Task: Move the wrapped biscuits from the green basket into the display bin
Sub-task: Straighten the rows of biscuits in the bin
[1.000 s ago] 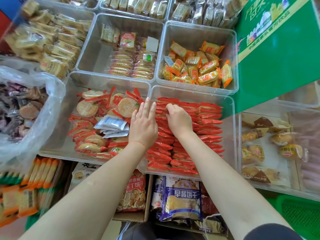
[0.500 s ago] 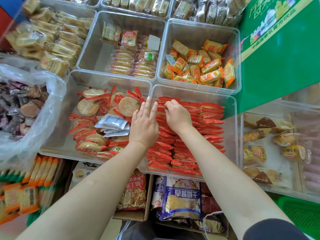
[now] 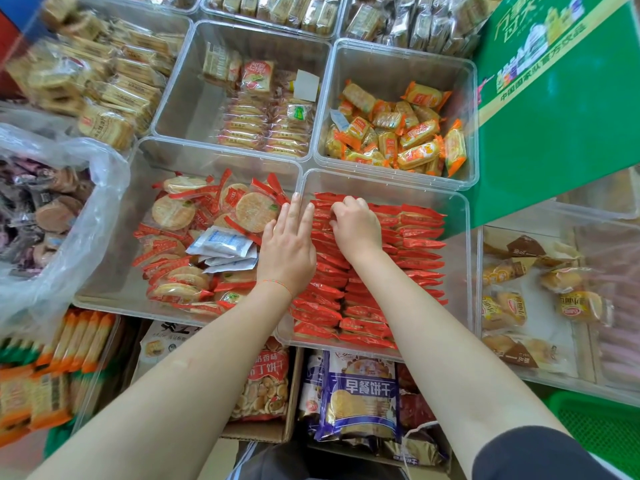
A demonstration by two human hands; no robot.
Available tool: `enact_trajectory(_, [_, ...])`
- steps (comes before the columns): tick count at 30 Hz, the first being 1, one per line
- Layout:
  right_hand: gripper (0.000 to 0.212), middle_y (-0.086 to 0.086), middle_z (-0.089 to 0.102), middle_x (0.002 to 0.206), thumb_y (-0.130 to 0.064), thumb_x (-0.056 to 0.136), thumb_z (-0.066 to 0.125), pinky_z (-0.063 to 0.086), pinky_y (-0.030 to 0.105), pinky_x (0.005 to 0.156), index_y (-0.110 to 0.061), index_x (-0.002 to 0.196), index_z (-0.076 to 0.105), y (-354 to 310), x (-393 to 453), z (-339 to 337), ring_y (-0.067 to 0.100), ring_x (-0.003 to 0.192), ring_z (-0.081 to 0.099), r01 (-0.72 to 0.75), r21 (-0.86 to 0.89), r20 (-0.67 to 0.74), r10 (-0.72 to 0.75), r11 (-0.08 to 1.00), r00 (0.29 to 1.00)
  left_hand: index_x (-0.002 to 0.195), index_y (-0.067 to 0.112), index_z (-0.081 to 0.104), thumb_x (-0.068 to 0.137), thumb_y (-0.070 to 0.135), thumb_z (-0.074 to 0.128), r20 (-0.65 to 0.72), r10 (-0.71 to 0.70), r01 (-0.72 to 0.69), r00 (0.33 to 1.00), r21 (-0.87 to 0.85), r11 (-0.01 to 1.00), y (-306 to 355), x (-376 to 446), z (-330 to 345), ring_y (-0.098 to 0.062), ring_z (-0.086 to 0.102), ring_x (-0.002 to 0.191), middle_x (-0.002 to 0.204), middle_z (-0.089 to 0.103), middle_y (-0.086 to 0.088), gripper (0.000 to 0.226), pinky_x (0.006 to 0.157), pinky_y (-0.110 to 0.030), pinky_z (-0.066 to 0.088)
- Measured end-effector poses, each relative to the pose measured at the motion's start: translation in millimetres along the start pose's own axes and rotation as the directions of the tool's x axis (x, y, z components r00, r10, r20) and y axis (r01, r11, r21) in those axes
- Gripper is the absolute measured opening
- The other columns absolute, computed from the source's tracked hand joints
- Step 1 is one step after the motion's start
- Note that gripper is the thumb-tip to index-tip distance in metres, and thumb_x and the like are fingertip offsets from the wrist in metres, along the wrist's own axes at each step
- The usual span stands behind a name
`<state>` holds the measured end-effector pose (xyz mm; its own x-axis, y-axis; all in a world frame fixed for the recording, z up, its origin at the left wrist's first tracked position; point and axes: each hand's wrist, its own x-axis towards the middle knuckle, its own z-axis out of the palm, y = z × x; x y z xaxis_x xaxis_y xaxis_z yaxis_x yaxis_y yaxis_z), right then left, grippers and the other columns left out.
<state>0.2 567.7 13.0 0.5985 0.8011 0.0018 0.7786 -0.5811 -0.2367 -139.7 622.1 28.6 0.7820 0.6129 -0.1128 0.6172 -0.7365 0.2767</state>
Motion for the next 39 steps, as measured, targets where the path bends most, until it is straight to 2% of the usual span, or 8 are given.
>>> enact_trajectory(9, [0.021,0.012,0.063,0.097,-0.010,0.096,0.049,0.041,0.034,0.069,-0.004,0.096,0.069,-3.7,8.7,-4.7,0.032,0.095,0.060,-0.008,0.036,0.127,0.003,0.999,0.992,0.155,0.018,0.018,0.097,0.020,0.035,-0.002,0.007,-0.007,1.000,-0.003,1.000,-0.4,0.4,-0.5,-0.025,0.011,0.150,0.164,0.003,-0.006,0.060,0.116,-0.045,0.022])
enact_trajectory(14, [0.023,0.011,0.063,0.094,-0.019,0.094,0.051,0.043,0.040,0.075,-0.004,0.093,0.069,-9.5,7.8,-12.8,0.031,0.093,0.056,0.070,0.004,-0.055,-0.070,0.998,0.996,0.155,0.018,0.017,0.097,0.020,0.035,0.002,-0.001,0.001,1.000,0.000,1.000,-0.9,0.5,-0.1,-0.024,0.010,0.150,0.164,0.002,-0.006,0.061,0.116,-0.044,0.022])
enact_trajectory(18, [0.029,0.007,0.062,0.112,-0.021,0.094,0.044,0.038,0.042,0.091,-0.009,0.109,0.066,-8.7,2.4,-5.5,0.028,0.109,0.052,0.092,-0.030,0.114,-0.088,0.995,0.990,0.154,0.018,0.020,0.096,0.018,0.036,-0.003,0.003,-0.003,1.000,-0.013,1.000,-0.6,0.2,-0.3,-0.025,0.012,0.150,0.164,0.004,-0.006,0.061,0.115,-0.044,0.023])
enact_trajectory(22, [0.035,0.009,0.060,0.125,-0.022,0.092,0.048,0.038,0.046,0.097,-0.009,0.122,0.062,-4.8,-3.3,-2.6,0.030,0.119,0.054,0.073,0.003,0.034,-0.073,0.997,0.997,0.154,0.018,0.020,0.095,0.018,0.036,-0.005,0.000,0.000,1.000,-0.010,1.000,-0.8,0.1,-0.1,-0.025,0.012,0.150,0.164,0.003,-0.006,0.061,0.115,-0.043,0.023])
enact_trajectory(26, [0.049,0.004,0.034,0.156,-0.038,0.102,0.036,0.018,0.049,0.116,-0.022,0.148,0.038,-0.7,-7.6,-2.5,0.022,0.147,0.024,0.043,0.060,0.234,-0.056,0.997,0.971,0.155,0.018,0.019,0.097,0.019,0.035,-0.001,0.004,-0.004,1.000,0.013,1.000,-0.5,0.0,0.0,-0.025,0.010,0.150,0.164,0.002,-0.006,0.060,0.116,-0.043,0.022])
enact_trajectory(31, [0.047,0.012,0.048,0.144,-0.034,0.100,0.038,0.026,0.046,0.115,-0.009,0.139,0.046,14.9,-26.2,-14.1,0.029,0.136,0.039,-0.141,0.019,-0.056,0.141,0.990,0.988,0.155,0.019,0.015,0.098,0.024,0.033,0.017,-0.003,0.002,1.000,0.050,0.999,1.2,-0.1,-0.6,-0.024,0.006,0.151,0.164,-0.001,-0.006,0.061,0.117,-0.045,0.021])
enact_trajectory(36, [0.065,0.010,0.012,0.164,-0.052,0.102,0.025,0.000,0.045,0.121,-0.015,0.155,0.021,39.9,-41.7,-12.0,0.024,0.152,0.006,-0.251,-0.006,0.293,0.242,0.968,0.925,0.155,0.020,0.019,0.098,0.027,0.032,0.026,-0.004,0.003,1.000,0.041,0.999,1.4,-1.0,-3.3,-0.024,0.007,0.150,0.164,-0.001,-0.006,0.059,0.117,-0.044,0.020])
enact_trajectory(39, [0.048,0.012,0.041,0.148,-0.037,0.100,0.039,0.019,0.048,0.116,-0.013,0.140,0.045,25.3,-40.9,-21.7,0.030,0.140,0.033,-0.210,-0.045,0.117,0.214,0.977,0.970,0.154,0.021,0.020,0.098,0.027,0.032,0.019,-0.010,0.010,1.000,-0.001,1.000,1.1,-1.4,-5.3,-0.023,0.007,0.150,0.164,0.001,-0.005,0.058,0.117,-0.044,0.018])
